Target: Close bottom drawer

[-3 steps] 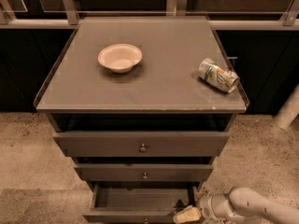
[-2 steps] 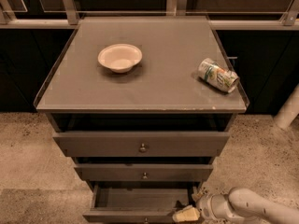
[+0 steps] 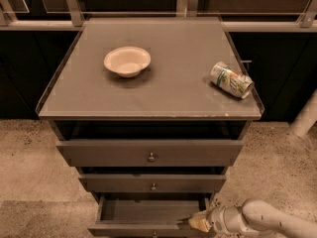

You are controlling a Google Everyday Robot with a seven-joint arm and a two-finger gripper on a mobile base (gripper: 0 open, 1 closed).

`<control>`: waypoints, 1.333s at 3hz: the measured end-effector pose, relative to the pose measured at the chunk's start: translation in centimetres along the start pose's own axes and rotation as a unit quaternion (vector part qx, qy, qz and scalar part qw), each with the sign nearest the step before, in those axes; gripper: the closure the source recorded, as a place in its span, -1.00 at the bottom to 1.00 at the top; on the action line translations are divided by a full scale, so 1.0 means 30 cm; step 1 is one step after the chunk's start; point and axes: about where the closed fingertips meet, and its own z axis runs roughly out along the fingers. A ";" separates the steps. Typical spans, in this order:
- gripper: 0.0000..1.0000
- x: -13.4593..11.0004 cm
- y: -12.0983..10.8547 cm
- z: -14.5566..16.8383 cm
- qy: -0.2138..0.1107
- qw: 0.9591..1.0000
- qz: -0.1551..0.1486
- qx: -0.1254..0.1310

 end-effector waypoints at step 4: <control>1.00 0.209 -0.030 0.259 0.061 0.992 0.092 -0.061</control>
Offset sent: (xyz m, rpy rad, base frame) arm -0.0180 0.0138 -0.0536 0.1318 0.1548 -0.0446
